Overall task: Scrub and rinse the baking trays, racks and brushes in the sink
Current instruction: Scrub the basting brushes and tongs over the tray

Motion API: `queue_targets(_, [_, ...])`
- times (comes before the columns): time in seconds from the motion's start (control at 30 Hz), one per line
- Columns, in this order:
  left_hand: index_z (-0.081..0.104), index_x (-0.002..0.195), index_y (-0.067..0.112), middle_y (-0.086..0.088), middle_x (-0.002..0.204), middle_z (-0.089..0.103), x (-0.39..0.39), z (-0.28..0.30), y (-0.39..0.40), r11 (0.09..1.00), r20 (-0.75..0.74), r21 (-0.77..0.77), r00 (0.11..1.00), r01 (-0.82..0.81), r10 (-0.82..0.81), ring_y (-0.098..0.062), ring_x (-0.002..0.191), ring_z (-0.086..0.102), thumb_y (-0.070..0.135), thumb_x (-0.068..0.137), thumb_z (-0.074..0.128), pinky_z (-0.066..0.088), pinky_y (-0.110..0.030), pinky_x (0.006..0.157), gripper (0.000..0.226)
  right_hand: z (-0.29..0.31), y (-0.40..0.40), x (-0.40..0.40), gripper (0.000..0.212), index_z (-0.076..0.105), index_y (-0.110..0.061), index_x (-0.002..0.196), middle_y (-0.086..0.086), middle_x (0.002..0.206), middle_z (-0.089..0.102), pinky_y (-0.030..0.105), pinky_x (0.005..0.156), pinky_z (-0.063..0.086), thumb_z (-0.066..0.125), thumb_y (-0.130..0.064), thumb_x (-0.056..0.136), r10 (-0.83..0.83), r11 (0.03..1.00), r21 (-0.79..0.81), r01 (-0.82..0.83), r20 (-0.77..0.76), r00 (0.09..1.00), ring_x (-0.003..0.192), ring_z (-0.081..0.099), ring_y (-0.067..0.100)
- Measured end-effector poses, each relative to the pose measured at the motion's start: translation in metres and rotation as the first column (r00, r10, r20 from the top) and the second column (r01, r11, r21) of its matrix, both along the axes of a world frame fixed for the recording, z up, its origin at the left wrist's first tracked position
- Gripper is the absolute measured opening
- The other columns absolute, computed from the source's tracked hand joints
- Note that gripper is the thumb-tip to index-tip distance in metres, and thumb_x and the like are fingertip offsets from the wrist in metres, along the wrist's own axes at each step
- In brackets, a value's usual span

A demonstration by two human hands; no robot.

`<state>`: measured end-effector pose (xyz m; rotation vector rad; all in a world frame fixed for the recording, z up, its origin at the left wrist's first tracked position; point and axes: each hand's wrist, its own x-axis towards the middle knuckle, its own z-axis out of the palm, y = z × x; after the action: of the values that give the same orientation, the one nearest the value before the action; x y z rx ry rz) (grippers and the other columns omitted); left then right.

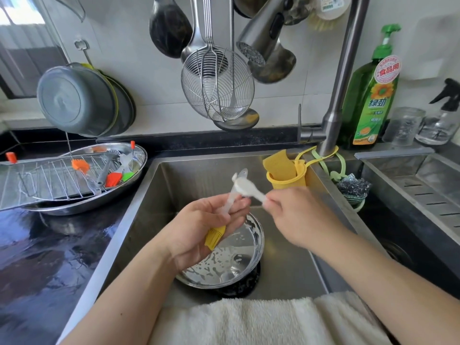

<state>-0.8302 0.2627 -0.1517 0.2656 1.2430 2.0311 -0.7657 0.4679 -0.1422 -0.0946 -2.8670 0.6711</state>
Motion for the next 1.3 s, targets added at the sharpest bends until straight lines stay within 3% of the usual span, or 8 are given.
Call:
queue_targets(0.1, [0.055, 0.140, -0.009, -0.028, 0.142, 0.059, -0.001, 0.002, -0.004, 0.998, 0.047, 0.059, 0.999, 0.004, -0.007, -0.036, 0.135, 0.058, -0.028, 0.090, 0.035, 0.052, -0.041, 0.106, 0.056, -0.002, -0.017, 0.006, 0.038, 0.045, -0.031, 0.063, -0.002, 0.068, 0.051, 0.044, 0.061, 0.047, 0.051, -0.038, 0.099, 0.142, 0.988, 0.053, -0.144, 0.038, 0.989, 0.068, 0.053, 0.023])
queue_targets(0.37, [0.054, 0.140, -0.008, -0.023, 0.147, 0.057, 0.001, 0.006, 0.000, 0.983, 0.121, 0.179, 0.993, -0.028, 0.006, -0.032, 0.136, 0.058, -0.022, 0.057, 0.035, 0.052, -0.044, 0.106, 0.086, -0.003, -0.019, 0.006, 0.034, 0.055, -0.022, 0.070, 0.001, 0.062, 0.051, 0.046, 0.060, 0.043, 0.055, -0.036, 0.100, 0.196, 0.981, -0.005, -0.196, 0.027, 0.980, 0.062, 0.051, 0.021])
queue_targets(0.47, [0.052, 0.140, -0.009, -0.026, 0.149, 0.053, 0.004, 0.013, 0.001, 0.961, 0.176, 0.275, 0.984, -0.032, -0.018, -0.037, 0.139, 0.054, -0.009, 0.067, 0.044, 0.046, -0.046, 0.114, 0.073, 0.000, -0.017, 0.001, 0.033, 0.059, -0.022, 0.071, -0.002, 0.061, 0.052, 0.043, 0.060, 0.044, 0.055, -0.036, 0.101, 0.118, 0.993, -0.024, -0.119, -0.025, 0.993, 0.062, 0.049, 0.017])
queue_targets(0.6, [0.050, 0.143, -0.009, -0.027, 0.136, 0.064, 0.001, 0.014, 0.003, 0.952, 0.313, 0.255, 0.946, -0.172, 0.087, -0.041, 0.132, 0.060, 0.025, 0.101, 0.040, 0.040, -0.049, 0.119, 0.055, -0.004, -0.039, 0.005, 0.040, 0.050, -0.021, 0.064, -0.001, 0.059, 0.049, 0.042, 0.060, 0.042, 0.055, -0.034, 0.100, 0.275, 0.961, 0.020, -0.276, 0.043, 0.960, 0.060, 0.049, 0.019])
queue_targets(0.73, [0.054, 0.135, -0.009, -0.028, 0.133, 0.065, 0.000, 0.013, 0.004, 0.953, 0.342, 0.234, 0.934, -0.192, 0.104, -0.040, 0.130, 0.061, 0.032, 0.108, 0.036, 0.040, -0.049, 0.119, 0.052, -0.003, -0.028, -0.004, 0.041, 0.045, -0.032, 0.059, -0.001, 0.062, 0.052, 0.051, 0.062, 0.047, 0.055, -0.037, 0.099, 0.208, 0.977, 0.054, -0.208, 0.011, 0.978, 0.063, 0.053, 0.021])
queue_targets(0.97, [0.055, 0.139, -0.008, -0.025, 0.121, 0.072, -0.003, 0.011, 0.001, 0.964, 0.363, 0.125, 0.915, -0.234, 0.176, -0.039, 0.116, 0.070, 0.012, 0.106, 0.044, 0.049, -0.047, 0.111, 0.040, -0.007, -0.024, 0.002, 0.036, 0.047, -0.026, 0.066, 0.001, 0.060, 0.048, 0.050, 0.063, 0.045, 0.051, -0.043, 0.098, 0.335, 0.940, 0.013, -0.341, 0.160, 0.929, 0.060, 0.044, 0.019])
queue_targets(1.1, [0.056, 0.135, -0.008, -0.024, 0.109, 0.072, -0.003, 0.009, 0.007, 0.958, 0.333, 0.118, 0.919, -0.262, 0.210, -0.040, 0.117, 0.069, 0.005, 0.108, 0.039, 0.051, -0.045, 0.107, 0.035, -0.007, -0.020, -0.007, 0.040, 0.044, -0.019, 0.070, 0.000, 0.064, 0.049, 0.052, 0.063, 0.048, 0.038, -0.053, 0.090, 0.255, 0.963, 0.071, -0.260, 0.081, 0.964, 0.063, 0.048, 0.019])
queue_targets(1.3, [0.057, 0.130, -0.010, -0.021, 0.102, 0.074, -0.010, 0.002, 0.002, 0.943, 0.281, 0.102, 0.918, -0.317, 0.279, -0.035, 0.106, 0.074, 0.005, 0.111, 0.035, 0.060, -0.041, 0.095, 0.033, -0.009, -0.024, -0.003, 0.038, 0.044, -0.020, 0.066, 0.005, 0.062, 0.044, 0.044, 0.061, 0.042, 0.052, -0.041, 0.097, 0.389, 0.918, 0.008, -0.398, 0.189, 0.902, 0.062, 0.041, 0.022])
